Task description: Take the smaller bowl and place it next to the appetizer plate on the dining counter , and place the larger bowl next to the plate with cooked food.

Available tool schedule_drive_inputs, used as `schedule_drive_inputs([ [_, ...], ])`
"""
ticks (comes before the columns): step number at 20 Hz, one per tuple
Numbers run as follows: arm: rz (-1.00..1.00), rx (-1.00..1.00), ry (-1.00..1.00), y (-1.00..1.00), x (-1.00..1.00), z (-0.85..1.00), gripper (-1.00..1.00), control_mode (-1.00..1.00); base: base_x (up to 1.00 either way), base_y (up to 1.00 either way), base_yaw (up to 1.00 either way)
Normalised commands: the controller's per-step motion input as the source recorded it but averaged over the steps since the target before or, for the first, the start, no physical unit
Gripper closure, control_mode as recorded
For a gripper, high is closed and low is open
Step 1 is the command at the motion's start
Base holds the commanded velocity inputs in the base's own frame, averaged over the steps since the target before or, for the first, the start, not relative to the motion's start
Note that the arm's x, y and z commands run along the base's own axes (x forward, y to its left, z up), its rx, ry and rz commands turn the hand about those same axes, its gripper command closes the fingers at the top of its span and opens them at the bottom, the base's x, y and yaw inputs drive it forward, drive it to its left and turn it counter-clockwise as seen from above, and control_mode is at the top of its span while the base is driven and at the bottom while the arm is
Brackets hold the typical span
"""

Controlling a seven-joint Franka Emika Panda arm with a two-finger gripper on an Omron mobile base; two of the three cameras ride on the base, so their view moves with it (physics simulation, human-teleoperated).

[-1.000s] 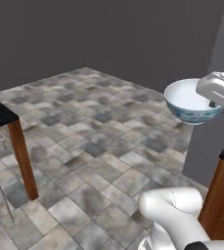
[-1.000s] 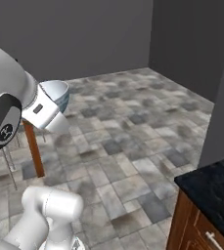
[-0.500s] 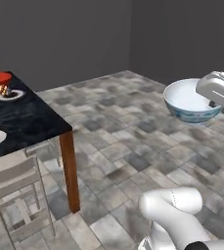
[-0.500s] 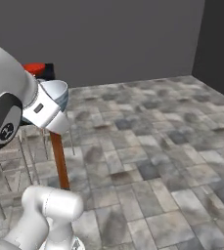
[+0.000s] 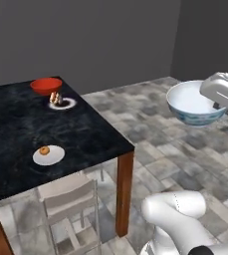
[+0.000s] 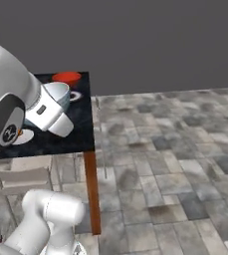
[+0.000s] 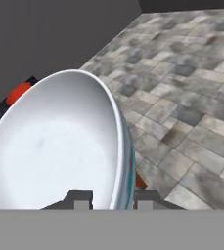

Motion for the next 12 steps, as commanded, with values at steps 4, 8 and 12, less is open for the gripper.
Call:
schedule_drive_inputs([
  [4,0.00,0.00,0.00,0.00,0.00,0.00,1.00,1.00,0.20,1.00,0.32],
  [8,0.00,0.00,0.00,0.00,0.00,0.00,1.00,1.00,0.27,0.99,0.32],
  [12,0.00,0.00,0.00,0.00,0.00,0.00,1.00,1.00,0.51,0.59,0.25],
])
